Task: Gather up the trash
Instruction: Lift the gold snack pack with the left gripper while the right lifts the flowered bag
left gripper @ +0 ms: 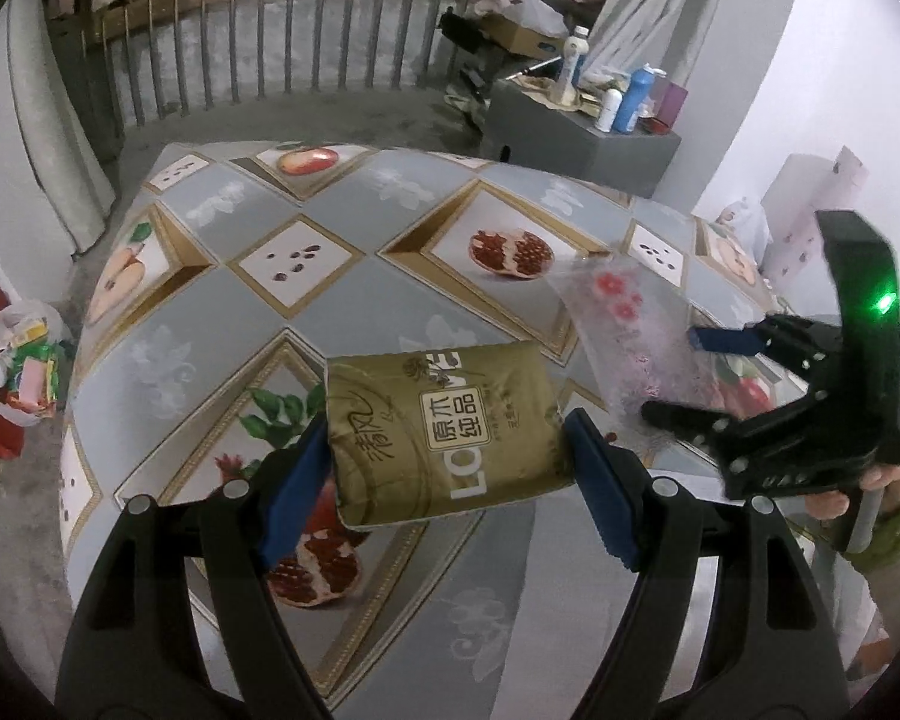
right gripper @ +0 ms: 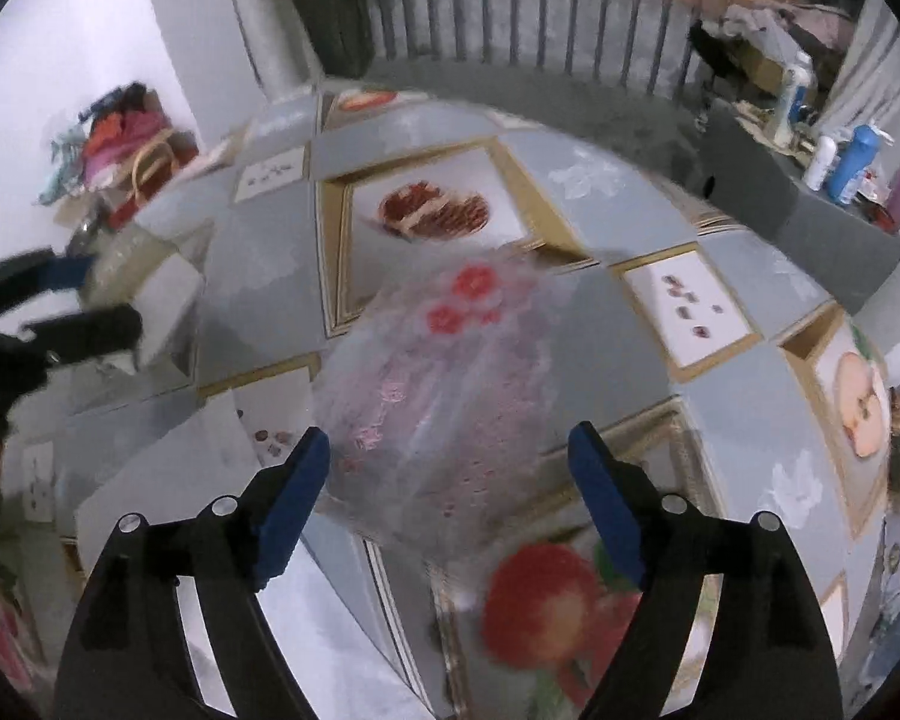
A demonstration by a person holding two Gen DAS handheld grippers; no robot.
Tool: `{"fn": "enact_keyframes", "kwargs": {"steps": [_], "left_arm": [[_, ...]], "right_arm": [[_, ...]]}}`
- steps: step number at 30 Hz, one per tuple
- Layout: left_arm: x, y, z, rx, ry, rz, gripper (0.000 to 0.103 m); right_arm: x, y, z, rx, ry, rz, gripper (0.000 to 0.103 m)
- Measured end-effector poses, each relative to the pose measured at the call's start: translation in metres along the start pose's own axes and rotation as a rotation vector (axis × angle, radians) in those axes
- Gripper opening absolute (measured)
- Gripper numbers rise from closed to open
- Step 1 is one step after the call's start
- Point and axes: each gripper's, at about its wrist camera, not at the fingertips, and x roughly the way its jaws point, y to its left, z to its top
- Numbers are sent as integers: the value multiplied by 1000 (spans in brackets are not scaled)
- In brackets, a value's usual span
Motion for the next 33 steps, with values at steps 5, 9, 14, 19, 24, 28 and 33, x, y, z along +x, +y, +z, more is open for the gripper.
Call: {"fn": "enact_keyframes", "kwargs": {"steps": [5,9,14,19,24,28,33], "left_arm": [[-2,5,1,-4,-7,8,73],[-2,5,1,-6,-8,8,73],[-3,9,-2,-13,-10,5,73],[-4,10,-3,-17,-12,7,73],[-6,13,-7,-24,-16,8,73],[-7,16,-10,-32,-19,8,73],[-12,19,-13,-37,-32,12,73]], "right_arm": [[3,2,0,-14,3,-19,83],[1,-2,0,5,6,-32,71],[-3,-12,0,45,11,-51,48],[-5,-9,-1,45,12,-56,26],[-7,-1,-2,17,3,-90,8],[-10,-3,-4,33,-9,-74,4],[-26,-11,-7,73,-43,-59,4]]}}
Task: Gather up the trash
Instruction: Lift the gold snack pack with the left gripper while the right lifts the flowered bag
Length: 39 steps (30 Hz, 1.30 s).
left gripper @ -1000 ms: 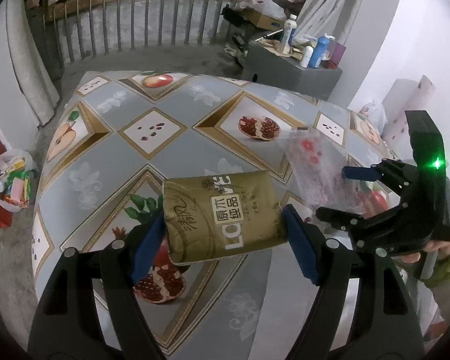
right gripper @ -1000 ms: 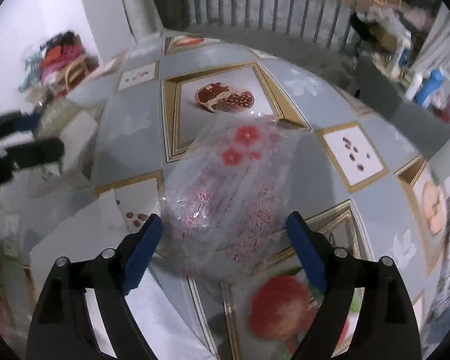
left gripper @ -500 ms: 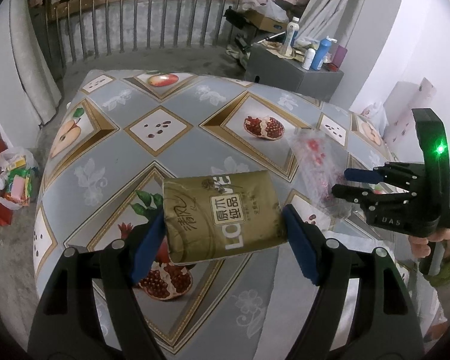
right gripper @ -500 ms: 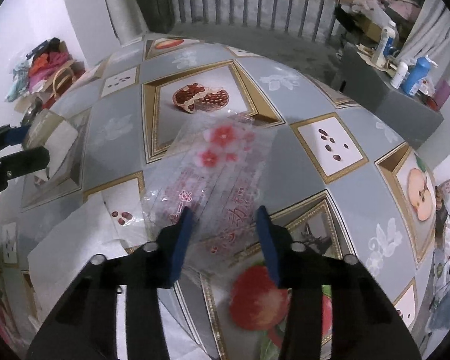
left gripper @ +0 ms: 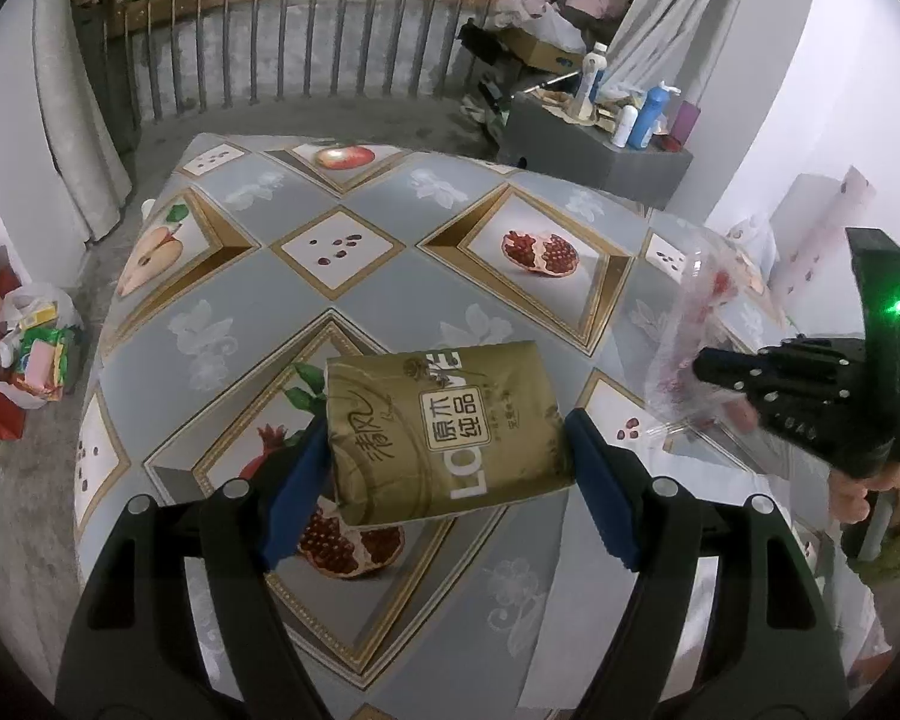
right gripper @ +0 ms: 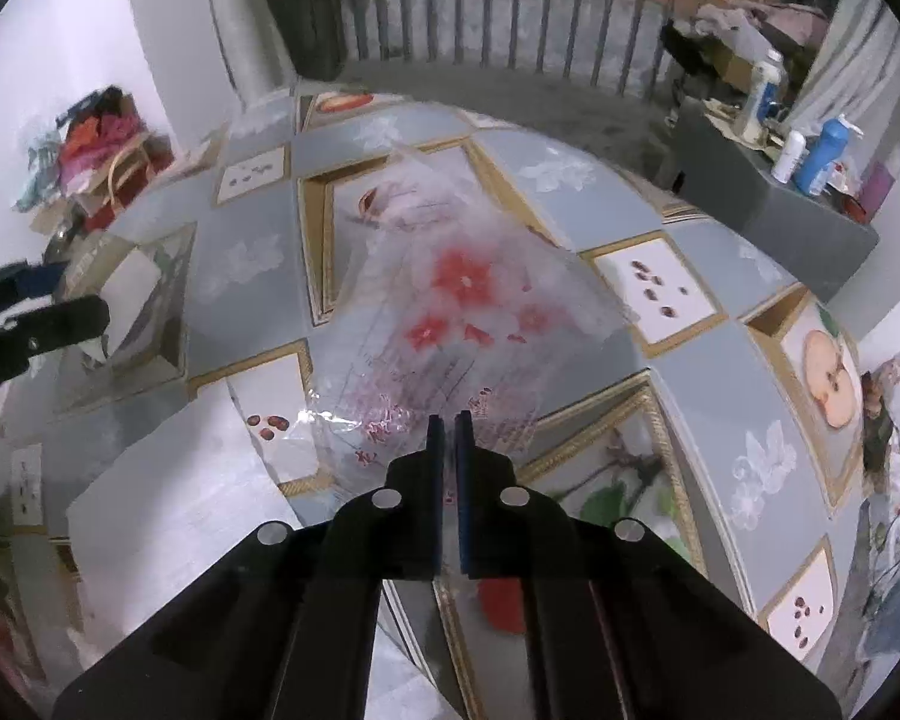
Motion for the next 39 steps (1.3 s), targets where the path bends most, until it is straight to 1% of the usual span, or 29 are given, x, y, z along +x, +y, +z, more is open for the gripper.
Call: {"fn": "enact_keyframes", "kwargs": {"steps": [6,11,15,20,24,25,26,30,35,36,39], "left_arm": [[-15,-5,-2,6,-25,-1,73],[-38,-18,-7,36,-59,-10,73],[-57,-34,-12,67,-82,-30,73],[-82,-59,-20,113,-108,-73,73],[-96,-86,-27,162,-115,-125,73],[-99,-95,-29,175,-114,-143,73],[-103,-106,-32,189,-112,-167,73],[-111,-150,-39,269,-106,-255,73],[-111,-223,-48,406,-85,-365,73],[-110,-237,-50,430,-77,-385,73],[-103,-293,-55,526,-42,-453,73]], "right_arm": [[-37,-8,-2,40,-68,-1,3],[-69,-13,-14,65,-103,-8,3],[-99,-15,-33,86,-128,-25,3],[-140,-25,-68,133,-158,-64,3],[-175,-41,-106,197,-180,-109,3],[-188,-48,-120,227,-186,-126,3],[-194,-52,-127,242,-189,-134,3],[-234,-77,-178,349,-204,-207,3],[-286,-117,-254,521,-220,-329,3],[-298,-129,-277,573,-223,-365,3],[-318,-149,-323,675,-225,-423,4]]}}
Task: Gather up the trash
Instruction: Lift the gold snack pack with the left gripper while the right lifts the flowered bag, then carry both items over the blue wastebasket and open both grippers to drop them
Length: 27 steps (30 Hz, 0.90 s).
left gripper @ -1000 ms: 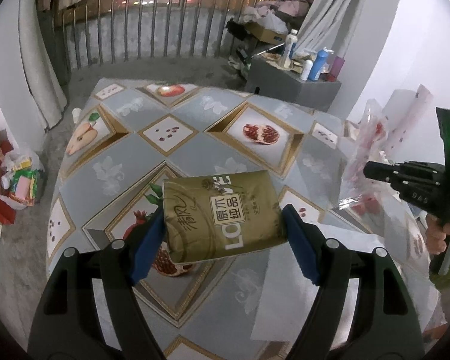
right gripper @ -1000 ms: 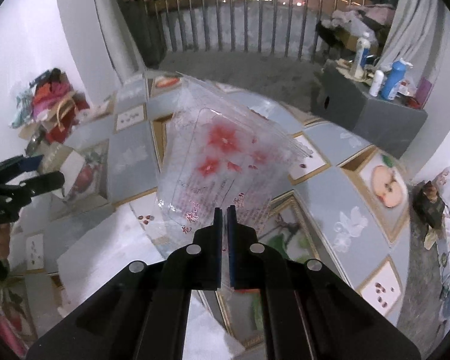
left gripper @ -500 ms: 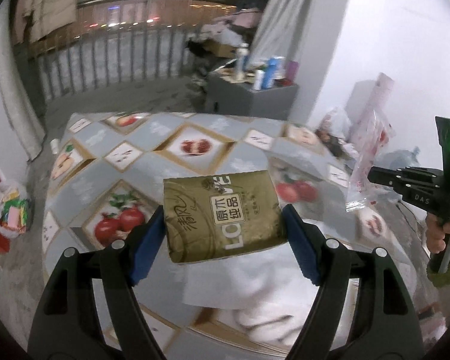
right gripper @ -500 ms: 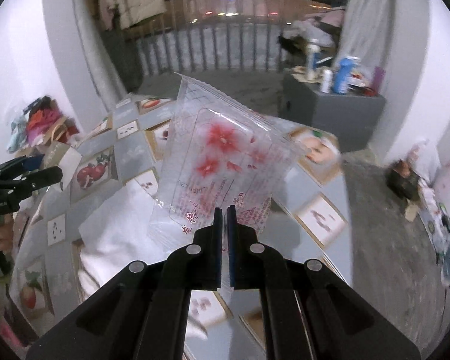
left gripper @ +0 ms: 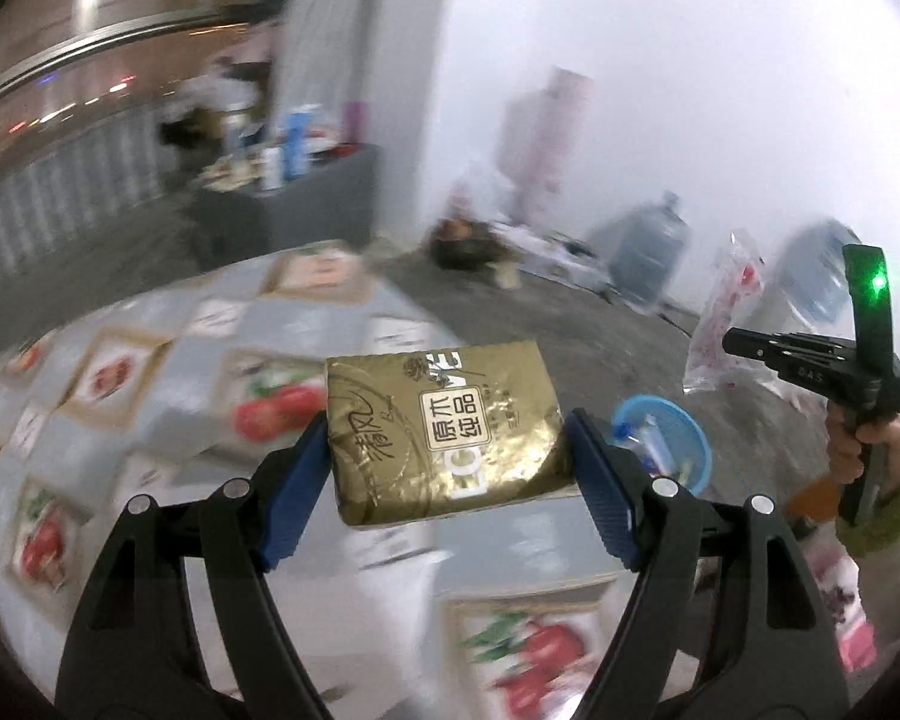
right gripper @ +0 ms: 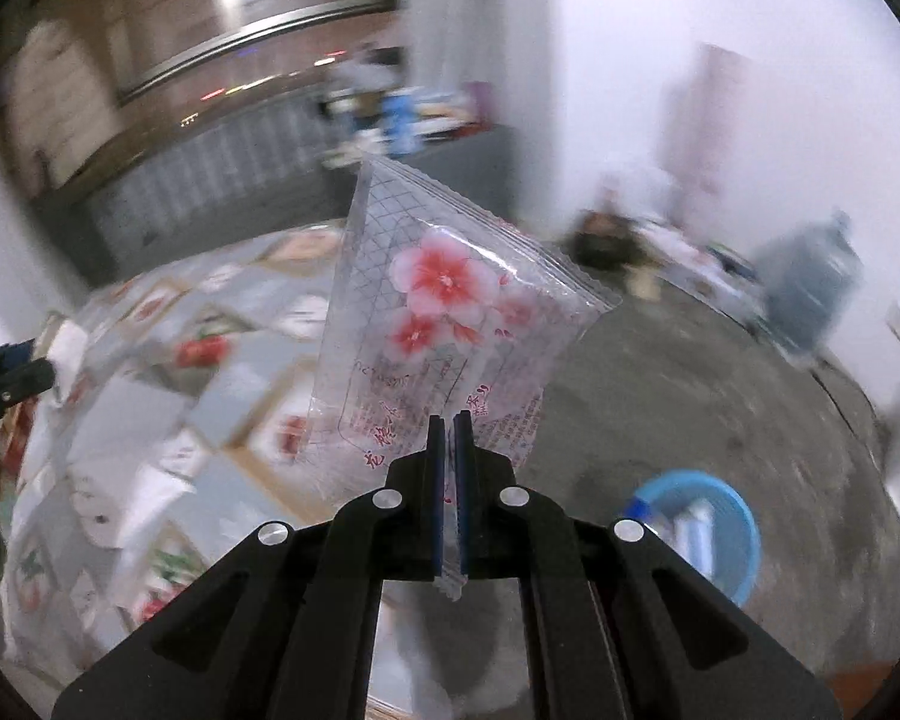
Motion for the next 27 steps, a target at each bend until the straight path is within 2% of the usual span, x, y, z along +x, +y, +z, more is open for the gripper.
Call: {"fn": "enact_keyframes", "kwargs": {"steps": [4,7,12,16,19,22,27], "left_arm": [[44,-56,22,81,68,-106,73],[80,-102,35,160,117,-159,73],[145,-172,38,236,238,-262,73],[205,-233,27,304,369,-330,73],[252,-275,12,359,460,-357,73],[302,-313,-8,402,551,-379,73],[364,-353,-38,453,633,-378,73]], "right_arm": [[-7,-73,-32,132,17,-103,4],[0,-113,-55,209,54,-153,4],[30,-185,-92,395,151,-175,4],[64,-243,-124,569,231,-148,4],[93,-272,-140,649,286,-130,4],[123,-295,-151,698,333,-119,4],[170,-328,-161,752,397,-105,5]]}}
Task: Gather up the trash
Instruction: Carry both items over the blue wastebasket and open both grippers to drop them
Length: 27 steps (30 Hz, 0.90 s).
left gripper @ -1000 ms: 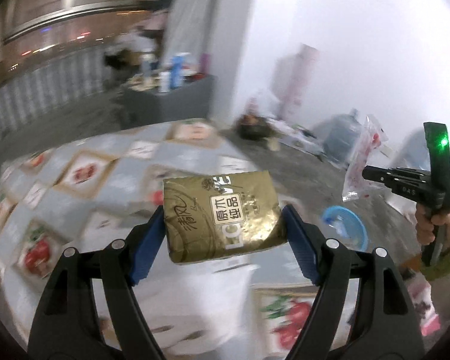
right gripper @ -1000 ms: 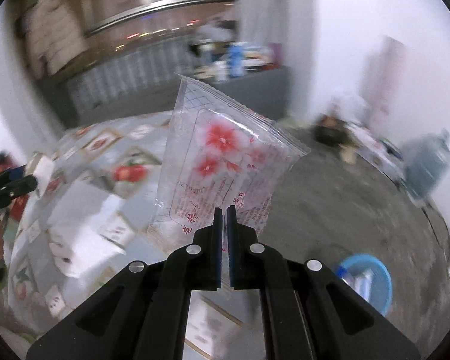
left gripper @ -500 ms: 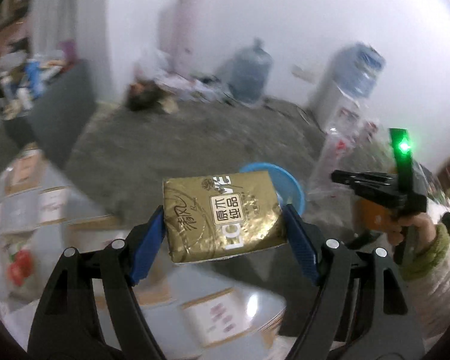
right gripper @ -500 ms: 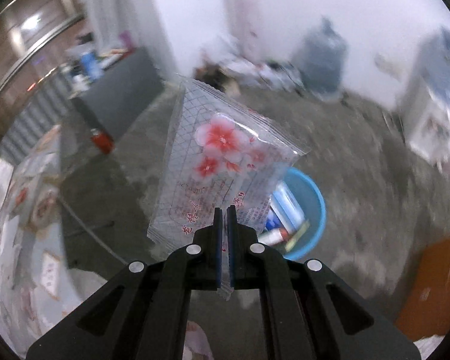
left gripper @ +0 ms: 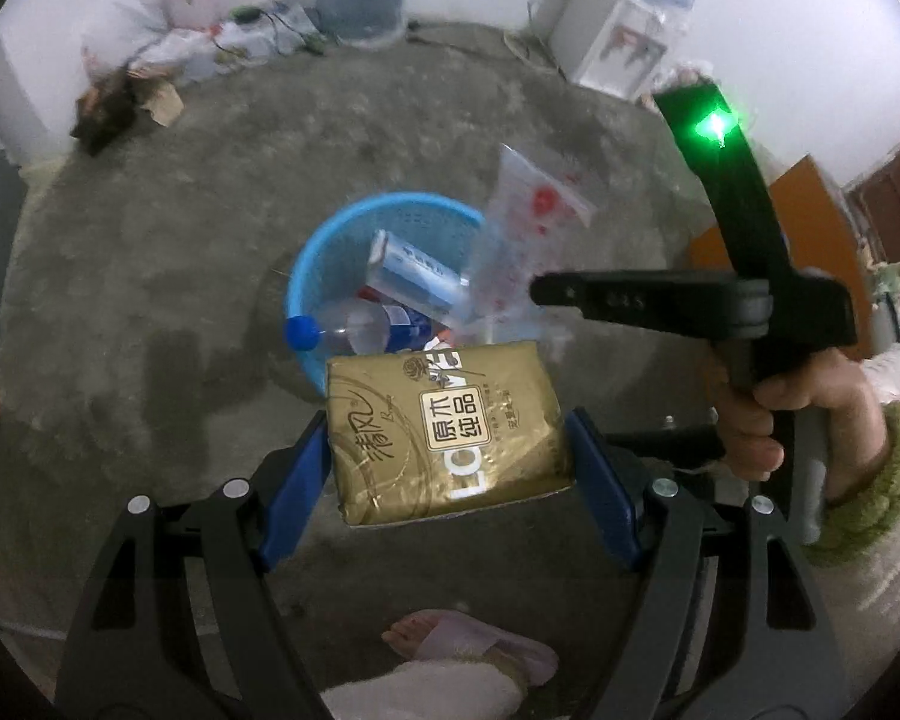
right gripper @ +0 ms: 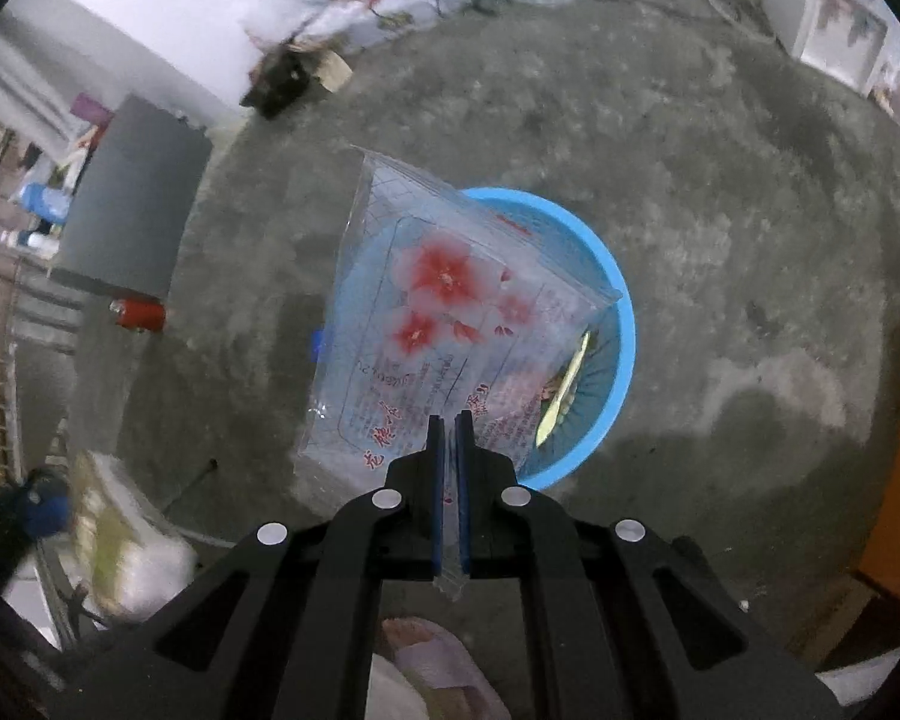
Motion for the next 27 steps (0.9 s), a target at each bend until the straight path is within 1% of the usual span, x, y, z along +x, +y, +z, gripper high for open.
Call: {"fn": "enact_keyframes", "kwargs": {"steps": [2,3,4,6,8,9,10,12,15,17,19,21,24,27], "left_arm": [[20,-2,9,3,14,7,73],[31,-3,11,4,20,7,73],[38,-3,13,7,23,3,73],[54,-3,16,15,25,6,74],[69,1,20,30,24,19,81],[73,3,21,29,26,41,84],[78,6,22,18,32,62,84],[81,13,26,-12,42,69,84],[71,21,29,-47,0,61,84],[61,25,30,-81,-34,52,84],[51,30,33,-111,-65,44,84],[37,31,35,-127,-91,40,84],[4,29,33,-117,-146,36,84],[-46,28,25,-110,-218,27,84]], "right_arm": [[16,-6,12,16,16,5,7],[23,-9,18,19,24,7,11],[32,-11,25,24,32,15,13],[43,-15,32,42,33,29,13],[57,-24,37,87,40,30,25],[59,-26,38,101,39,30,33],[63,-30,38,118,37,27,33],[66,-35,36,146,37,13,34],[64,-40,32,157,22,27,35],[60,-41,30,147,2,12,37],[52,-42,29,146,-22,3,41],[42,-40,29,146,-49,7,42],[23,-27,28,120,-85,20,42],[-2,-5,25,68,-134,30,42]]}}
